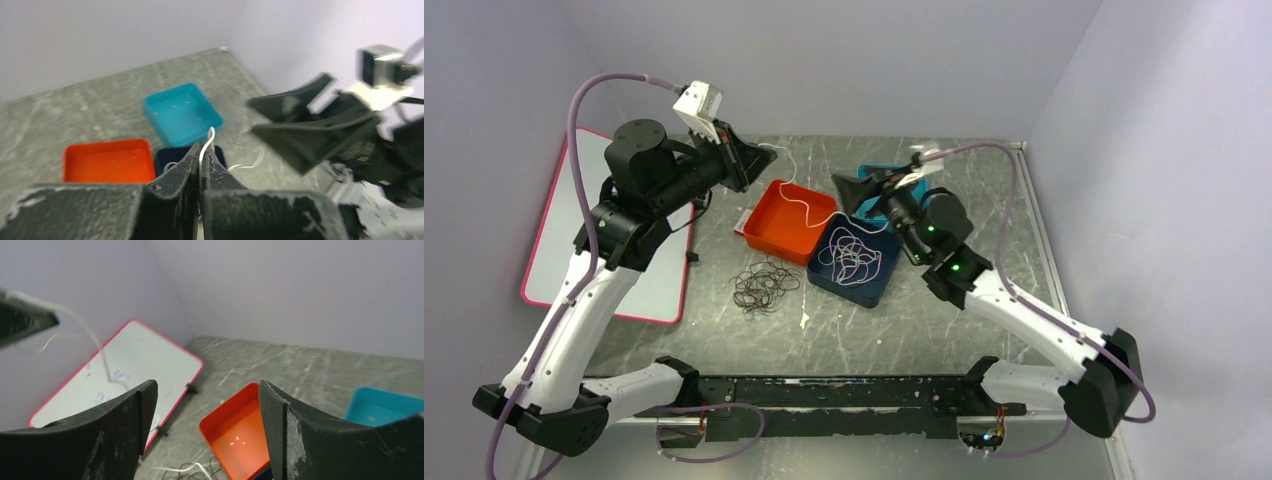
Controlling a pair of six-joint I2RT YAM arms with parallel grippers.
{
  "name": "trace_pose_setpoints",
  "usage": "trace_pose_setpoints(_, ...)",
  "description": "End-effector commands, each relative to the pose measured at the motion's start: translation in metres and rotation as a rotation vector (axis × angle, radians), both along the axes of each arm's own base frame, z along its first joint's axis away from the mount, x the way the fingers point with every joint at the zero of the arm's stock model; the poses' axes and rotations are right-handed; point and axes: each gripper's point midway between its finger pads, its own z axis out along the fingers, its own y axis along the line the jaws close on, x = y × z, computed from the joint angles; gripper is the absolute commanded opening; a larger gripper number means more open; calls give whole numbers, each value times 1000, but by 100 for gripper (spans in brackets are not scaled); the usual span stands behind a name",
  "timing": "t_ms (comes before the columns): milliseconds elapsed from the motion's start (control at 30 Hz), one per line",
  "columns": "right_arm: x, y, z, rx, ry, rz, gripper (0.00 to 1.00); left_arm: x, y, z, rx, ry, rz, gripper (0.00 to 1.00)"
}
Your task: Untangle the cables
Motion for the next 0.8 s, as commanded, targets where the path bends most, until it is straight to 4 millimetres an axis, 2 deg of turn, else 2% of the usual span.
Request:
trace_pose_setpoints(0,14,-71,-6,81,130,-282,78,19,51,-10,50,37,317,7)
trace_pose_setpoints(100,15,-116,-22,74,175,-437,78,28,95,-25,110,95,572,7)
trace_pose_setpoints(167,15,-146,-35,39,202,-554,78,29,119,-28,151,105,694,7)
trace_pose_setpoints(367,0,-232,-61,-127,229,-897,79,24,166,-25,272,98,915,7)
trace_pose_setpoints(467,-10,-264,-74,-245,240,-1040,79,22,186,-21,334,85,1012,7)
trace_pose_setpoints(567,-15,-284,-85,-342,251,-1120,80,19,203,-17,388,76,1088,7)
trace_pose_setpoints(767,-15,-298,-98,-405,266,-1162,82,11,233,-2,448,43,1216,7)
